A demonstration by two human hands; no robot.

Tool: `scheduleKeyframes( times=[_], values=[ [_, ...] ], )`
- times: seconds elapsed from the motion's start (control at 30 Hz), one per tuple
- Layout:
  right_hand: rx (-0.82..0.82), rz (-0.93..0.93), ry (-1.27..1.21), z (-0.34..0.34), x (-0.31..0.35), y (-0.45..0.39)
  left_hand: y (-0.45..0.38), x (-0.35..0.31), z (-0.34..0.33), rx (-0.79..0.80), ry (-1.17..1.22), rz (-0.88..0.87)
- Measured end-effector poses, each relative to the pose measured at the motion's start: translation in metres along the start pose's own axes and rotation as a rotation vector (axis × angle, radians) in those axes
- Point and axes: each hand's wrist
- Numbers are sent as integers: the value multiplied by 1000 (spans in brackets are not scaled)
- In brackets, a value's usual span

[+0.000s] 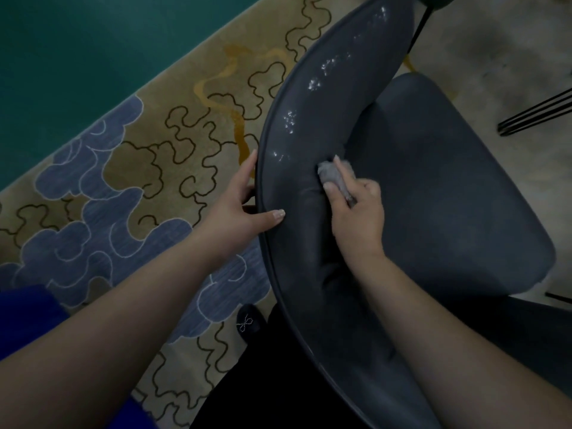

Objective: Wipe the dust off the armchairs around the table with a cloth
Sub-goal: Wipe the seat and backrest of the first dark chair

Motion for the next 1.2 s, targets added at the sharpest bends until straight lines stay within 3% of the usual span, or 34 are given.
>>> scheduleKeyframes(
  times=[0.17,0.37,0.5,0.7,0.8,1.0,1.1,1.2],
  values=[
    [22,-45,4,16,-5,26,0,0,0,-17,-17,-6],
    [78,254,28,-18,34,-18,-1,4,-1,-23,-6,-3],
    [129,468,104,-7,32,9,1,5,-1,-32,-4,-4],
    [169,602,285,-29,55,-31,-1,3,-1,-44,-30,3],
    [147,586,309,-42,65,-47,0,3,-1,-53,-34,7],
    [197,622,227,-18,41,-3,-3,6,-2,-84,-67,-5],
    [219,647,292,-33,55,-30,-12,1,1,-44,-57,13],
    [141,576,352,-51,71,-64,-26,-8,5,6,-67,5]
  ],
)
Point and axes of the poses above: each hand's wrist, its own y-axis away from the middle knuckle, its own z-axis out of the back of the hand, x = y × z, and after that the axes turned 12 degrees about -x, right-handed
